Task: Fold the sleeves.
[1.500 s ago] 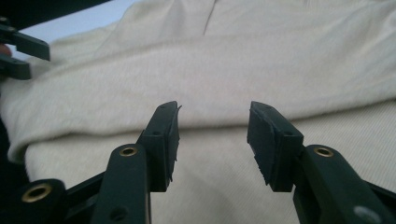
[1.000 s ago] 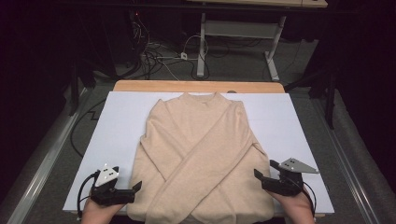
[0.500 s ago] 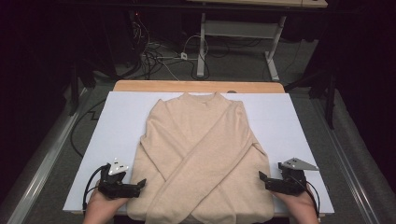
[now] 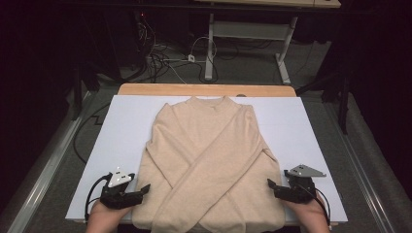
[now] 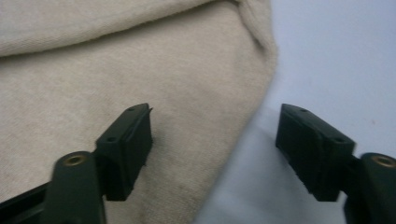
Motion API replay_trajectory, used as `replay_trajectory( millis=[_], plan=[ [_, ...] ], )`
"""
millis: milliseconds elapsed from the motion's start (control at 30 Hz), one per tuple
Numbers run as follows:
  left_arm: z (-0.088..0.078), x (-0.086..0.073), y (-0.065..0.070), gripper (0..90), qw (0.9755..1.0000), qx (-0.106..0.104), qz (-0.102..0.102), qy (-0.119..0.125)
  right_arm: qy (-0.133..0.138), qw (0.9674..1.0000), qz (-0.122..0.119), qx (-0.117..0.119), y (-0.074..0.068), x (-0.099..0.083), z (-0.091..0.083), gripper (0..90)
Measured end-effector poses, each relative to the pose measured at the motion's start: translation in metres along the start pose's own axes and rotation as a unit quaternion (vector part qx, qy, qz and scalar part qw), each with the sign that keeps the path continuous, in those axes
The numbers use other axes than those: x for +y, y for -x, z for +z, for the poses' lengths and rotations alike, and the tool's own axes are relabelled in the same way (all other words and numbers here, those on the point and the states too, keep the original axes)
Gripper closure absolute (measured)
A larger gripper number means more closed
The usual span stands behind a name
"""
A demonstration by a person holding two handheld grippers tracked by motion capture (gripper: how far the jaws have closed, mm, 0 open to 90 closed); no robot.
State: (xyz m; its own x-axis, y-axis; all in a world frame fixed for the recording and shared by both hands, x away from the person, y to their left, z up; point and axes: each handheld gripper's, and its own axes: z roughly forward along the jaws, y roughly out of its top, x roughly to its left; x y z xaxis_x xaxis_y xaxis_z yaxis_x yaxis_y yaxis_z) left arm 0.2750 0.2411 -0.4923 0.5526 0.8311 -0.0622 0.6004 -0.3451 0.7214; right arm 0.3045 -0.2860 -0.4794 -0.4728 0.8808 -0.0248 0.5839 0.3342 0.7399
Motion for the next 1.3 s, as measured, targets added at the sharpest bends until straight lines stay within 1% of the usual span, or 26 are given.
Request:
replay_trajectory(
  millis=[133,200,233,333,467,600,767,900,933,967,1000,1067,1167,1300],
  plan=[
    [-0.001,-0.001,0.001,49.1,0.9997,-0.017,0.013,0.006,0.004,0.9998,-0.008,0.019,-0.002,0.001,0.0,45.2],
    [-0.001,-0.001,0.0,56.6,0.9995,-0.027,0.016,0.007,0.005,0.9996,-0.009,0.027,-0.001,0.001,0.0,48.8],
    [-0.001,-0.001,-0.001,59.5,0.9994,-0.031,0.016,0.007,0.006,0.9995,-0.007,0.031,-0.001,0.002,0.0,52.2],
    [-0.002,-0.002,-0.001,67.6,0.999,-0.039,0.018,0.009,0.007,0.9993,-0.01,0.035,-0.001,0.002,0.001,58.7],
    [-0.002,-0.002,0.0,75.9,0.9985,-0.046,0.029,0.009,0.008,0.9988,-0.018,0.045,-0.003,0.002,0.001,69.0],
    [-0.002,-0.003,0.0,77.9,0.9983,-0.049,0.031,0.011,0.008,0.998,-0.025,0.057,-0.003,0.002,0.001,76.7],
    [-0.003,-0.003,-0.001,79.7,0.998,-0.05,0.034,0.015,0.011,0.9975,-0.034,0.06,-0.004,0.001,0.001,80.9],
    [-0.004,-0.003,-0.001,80.3,0.9978,-0.052,0.037,0.016,0.013,0.9975,-0.032,0.063,-0.004,0.001,0.0,82.7],
    [-0.004,-0.003,-0.001,80.3,0.9979,-0.05,0.037,0.019,0.012,0.9975,-0.033,0.061,-0.004,0.001,0.0,83.1],
    [-0.005,-0.003,-0.001,80.6,0.998,-0.047,0.038,0.02,0.013,0.9977,-0.039,0.053,-0.005,0.002,-0.001,83.4],
    [-0.005,-0.003,0.001,80.7,0.998,-0.042,0.043,0.021,0.014,0.9979,-0.041,0.048,-0.007,0.002,-0.002,83.5],
    [-0.005,-0.002,0.002,81.0,0.998,-0.038,0.046,0.021,0.019,0.998,-0.047,0.039,-0.009,0.002,-0.004,83.7],
    [-0.007,0.0,0.002,81.1,0.9976,-0.04,0.051,0.026,0.032,0.9981,-0.043,0.031,-0.007,0.002,-0.012,84.2],
    [-0.009,0.006,0.005,81.1,0.9966,-0.046,0.059,0.034,0.035,0.9979,-0.049,0.022,-0.008,-0.002,-0.02,84.5]
  ],
)
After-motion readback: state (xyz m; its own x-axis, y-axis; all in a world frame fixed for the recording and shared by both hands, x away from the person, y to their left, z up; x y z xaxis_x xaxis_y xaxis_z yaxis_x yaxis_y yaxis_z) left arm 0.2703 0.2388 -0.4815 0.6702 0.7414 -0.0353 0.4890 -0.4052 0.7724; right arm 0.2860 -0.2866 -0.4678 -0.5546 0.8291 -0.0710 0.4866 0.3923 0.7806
